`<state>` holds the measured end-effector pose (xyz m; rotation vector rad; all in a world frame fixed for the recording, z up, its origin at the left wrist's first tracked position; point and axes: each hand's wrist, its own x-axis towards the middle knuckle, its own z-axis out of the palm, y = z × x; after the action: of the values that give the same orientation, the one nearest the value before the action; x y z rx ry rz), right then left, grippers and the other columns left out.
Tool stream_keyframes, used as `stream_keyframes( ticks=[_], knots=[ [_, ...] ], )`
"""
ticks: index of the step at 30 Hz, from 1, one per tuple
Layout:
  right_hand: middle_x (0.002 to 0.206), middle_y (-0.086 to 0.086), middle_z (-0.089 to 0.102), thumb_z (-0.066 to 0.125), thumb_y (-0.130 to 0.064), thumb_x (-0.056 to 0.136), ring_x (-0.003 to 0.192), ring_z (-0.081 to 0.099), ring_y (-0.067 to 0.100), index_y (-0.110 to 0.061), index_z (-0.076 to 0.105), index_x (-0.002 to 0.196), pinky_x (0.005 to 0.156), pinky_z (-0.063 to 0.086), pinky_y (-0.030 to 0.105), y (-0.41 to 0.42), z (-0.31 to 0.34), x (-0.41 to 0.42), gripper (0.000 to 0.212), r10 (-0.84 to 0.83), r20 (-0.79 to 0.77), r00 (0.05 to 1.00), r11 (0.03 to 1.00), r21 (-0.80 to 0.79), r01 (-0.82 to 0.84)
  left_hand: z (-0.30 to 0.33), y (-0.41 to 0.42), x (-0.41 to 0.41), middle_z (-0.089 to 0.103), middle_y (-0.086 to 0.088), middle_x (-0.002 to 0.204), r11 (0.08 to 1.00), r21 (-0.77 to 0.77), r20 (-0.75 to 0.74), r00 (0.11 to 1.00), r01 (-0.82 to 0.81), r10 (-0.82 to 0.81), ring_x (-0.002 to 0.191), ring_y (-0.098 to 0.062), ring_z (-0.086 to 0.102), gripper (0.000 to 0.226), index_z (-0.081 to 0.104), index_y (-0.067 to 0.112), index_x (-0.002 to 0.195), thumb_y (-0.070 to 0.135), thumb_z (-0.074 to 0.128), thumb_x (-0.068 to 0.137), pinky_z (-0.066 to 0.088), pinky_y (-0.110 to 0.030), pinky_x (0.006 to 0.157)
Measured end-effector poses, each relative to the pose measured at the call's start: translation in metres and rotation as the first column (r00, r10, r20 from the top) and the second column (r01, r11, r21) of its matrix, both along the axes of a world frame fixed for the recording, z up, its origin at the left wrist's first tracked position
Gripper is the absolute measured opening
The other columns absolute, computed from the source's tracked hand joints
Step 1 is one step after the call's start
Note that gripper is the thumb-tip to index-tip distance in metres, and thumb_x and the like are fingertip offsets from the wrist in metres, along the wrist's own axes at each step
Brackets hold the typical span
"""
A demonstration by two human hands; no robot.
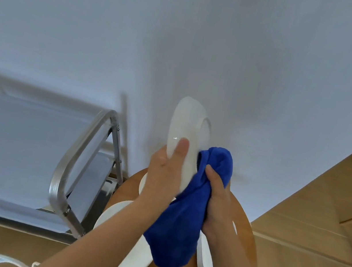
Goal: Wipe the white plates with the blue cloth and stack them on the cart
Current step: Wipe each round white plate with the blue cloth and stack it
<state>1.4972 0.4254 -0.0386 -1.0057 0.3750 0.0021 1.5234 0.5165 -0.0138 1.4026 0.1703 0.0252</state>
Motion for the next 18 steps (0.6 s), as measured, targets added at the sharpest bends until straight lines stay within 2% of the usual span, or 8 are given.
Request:
stream_keyframes(
  ticks=[2,4,7,8,10,13,15,18],
  knots=[
    [0.108,0.016,0.065,0.051,-0.036,0.089,0.101,0.065,0.022,-0.006,0.057,0.121,0.08,0.051,0.028,0.001,-0.007,0.003,0.044,0.047,-0.05,0.998,0.998,0.046,-0.045,-0.006,-0.008,-0.012,0.071,0.004,0.078,0.978,0.195,0.096,0.991,0.073,-0.094,0.076,-0.009,0.068,0.028,0.066,0.031,0.081,0.051,0.049,0.09,0.055,-0.023,0.071],
    [0.101,0.009,0.071,0.048,-0.042,0.091,0.091,0.07,0.015,-0.014,0.064,0.112,0.07,0.054,0.023,-0.001,-0.012,0.006,0.039,0.071,-0.07,0.995,0.994,0.085,-0.065,-0.008,-0.009,-0.016,0.069,0.0,0.078,0.923,0.368,0.153,0.972,0.11,-0.177,0.077,-0.012,0.067,0.028,0.065,0.025,0.085,0.045,0.047,0.093,0.055,-0.027,0.076],
    [0.091,0.009,0.075,0.058,-0.052,0.07,0.081,0.073,0.016,-0.017,0.066,0.105,0.057,0.056,0.023,-0.008,-0.011,0.006,0.051,0.068,-0.078,0.995,0.979,0.195,-0.051,-0.009,0.003,-0.012,0.063,0.006,0.075,0.784,0.558,0.121,0.909,0.27,-0.399,0.074,-0.011,0.062,0.025,0.059,0.03,0.086,0.047,0.043,0.094,0.051,-0.023,0.072],
    [0.093,0.011,0.074,0.061,-0.052,0.066,0.083,0.073,0.018,-0.016,0.066,0.108,0.056,0.056,0.024,-0.012,-0.012,0.006,0.056,0.068,-0.083,0.994,0.975,0.217,-0.048,-0.009,0.007,-0.011,0.063,0.006,0.079,0.703,0.639,0.088,0.879,0.312,-0.47,0.077,-0.013,0.062,0.027,0.06,0.029,0.094,0.047,0.041,0.095,0.05,-0.024,0.074],
    [0.099,0.015,0.073,0.065,-0.048,0.065,0.086,0.072,0.023,-0.013,0.065,0.113,0.057,0.057,0.027,-0.016,-0.011,0.005,0.06,0.054,-0.091,0.994,0.975,0.222,-0.033,-0.013,0.01,-0.008,0.067,0.001,0.098,0.539,0.784,0.05,0.833,0.309,-0.551,0.089,-0.017,0.062,0.039,0.056,0.025,0.121,0.049,0.036,0.097,0.049,-0.027,0.083],
    [0.102,0.018,0.071,0.065,-0.044,0.066,0.091,0.071,0.026,-0.009,0.064,0.116,0.068,0.056,0.032,-0.025,-0.015,0.006,0.061,0.057,-0.133,0.989,0.983,0.181,-0.032,-0.019,0.011,-0.005,0.056,0.0,0.134,0.297,0.933,0.026,0.785,0.204,-0.619,0.108,-0.021,0.059,0.052,0.029,0.029,0.147,0.048,0.027,0.099,0.041,-0.028,0.089],
    [0.104,0.019,0.07,0.064,-0.045,0.069,0.096,0.068,0.029,-0.008,0.063,0.116,0.078,0.052,0.038,-0.031,-0.018,0.006,0.06,0.027,-0.135,0.991,0.986,0.164,-0.004,-0.024,0.012,-0.002,0.042,0.0,0.147,0.103,0.981,-0.052,0.729,0.166,-0.683,0.114,-0.023,0.056,0.053,0.012,0.032,0.151,0.047,0.02,0.101,0.043,-0.033,0.093],
    [0.086,0.011,0.074,0.061,-0.049,0.073,0.087,0.068,0.024,-0.013,0.066,0.104,0.072,0.05,0.037,-0.042,-0.02,0.01,0.048,-0.036,-0.136,0.99,0.99,0.129,0.053,-0.034,0.015,0.001,0.034,-0.006,0.151,-0.145,0.978,-0.206,0.653,0.147,-0.729,0.112,-0.028,0.056,0.053,0.003,0.029,0.152,0.042,0.017,0.102,0.048,-0.039,0.093]
  ],
)
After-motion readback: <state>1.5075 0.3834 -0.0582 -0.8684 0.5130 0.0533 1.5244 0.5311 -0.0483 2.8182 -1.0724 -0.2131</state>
